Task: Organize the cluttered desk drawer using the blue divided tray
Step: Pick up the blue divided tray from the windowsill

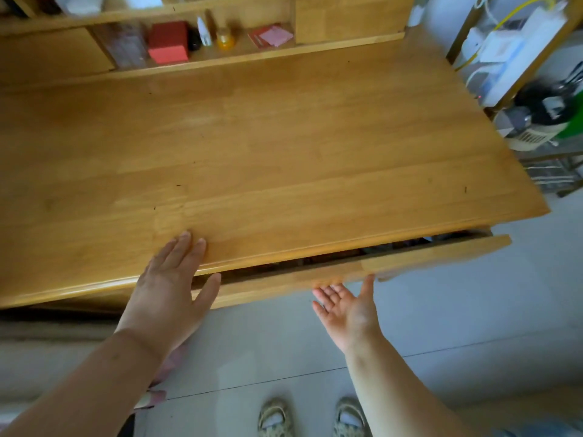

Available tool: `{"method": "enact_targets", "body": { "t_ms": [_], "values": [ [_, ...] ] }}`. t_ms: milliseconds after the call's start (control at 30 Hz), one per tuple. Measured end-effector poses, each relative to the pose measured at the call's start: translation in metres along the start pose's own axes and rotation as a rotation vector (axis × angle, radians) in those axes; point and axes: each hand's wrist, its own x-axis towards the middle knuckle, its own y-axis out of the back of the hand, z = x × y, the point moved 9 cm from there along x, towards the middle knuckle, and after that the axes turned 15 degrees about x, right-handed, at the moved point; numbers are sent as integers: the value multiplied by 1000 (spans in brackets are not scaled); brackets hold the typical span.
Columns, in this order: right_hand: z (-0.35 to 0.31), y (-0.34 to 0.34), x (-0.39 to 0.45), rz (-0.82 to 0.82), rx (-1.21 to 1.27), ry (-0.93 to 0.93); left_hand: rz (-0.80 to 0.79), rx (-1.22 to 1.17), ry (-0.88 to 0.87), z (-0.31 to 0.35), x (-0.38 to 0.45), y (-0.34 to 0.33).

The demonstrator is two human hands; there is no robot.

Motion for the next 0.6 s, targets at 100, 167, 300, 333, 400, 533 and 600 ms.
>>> {"method": "enact_targets", "body": {
  "t_ms": [100,167,300,333,400,533,600],
  "values": [
    [7,31,-13,41,52,-7,-12,-11,-9,4,-1,-2],
    [10,45,-23,50,64,-16,-11,-33,-10,6,-8,-5],
    [11,55,-46,64,-97,-46,74,-62,-155,23,-48,-13],
    [5,57,-54,89,-288,-6,68,-33,-210,29,-59,-21],
    [-33,49,-77,94,-865,308,49,-16,-242,31,-72,-35],
    [-99,-34,-147,-173,-1845,1326,56,-70,-170,18,-67,-47],
    [-114,-43,-134,-190,-2181,1244,-11,-138,-107,12,-63,-53]
  ]
}}
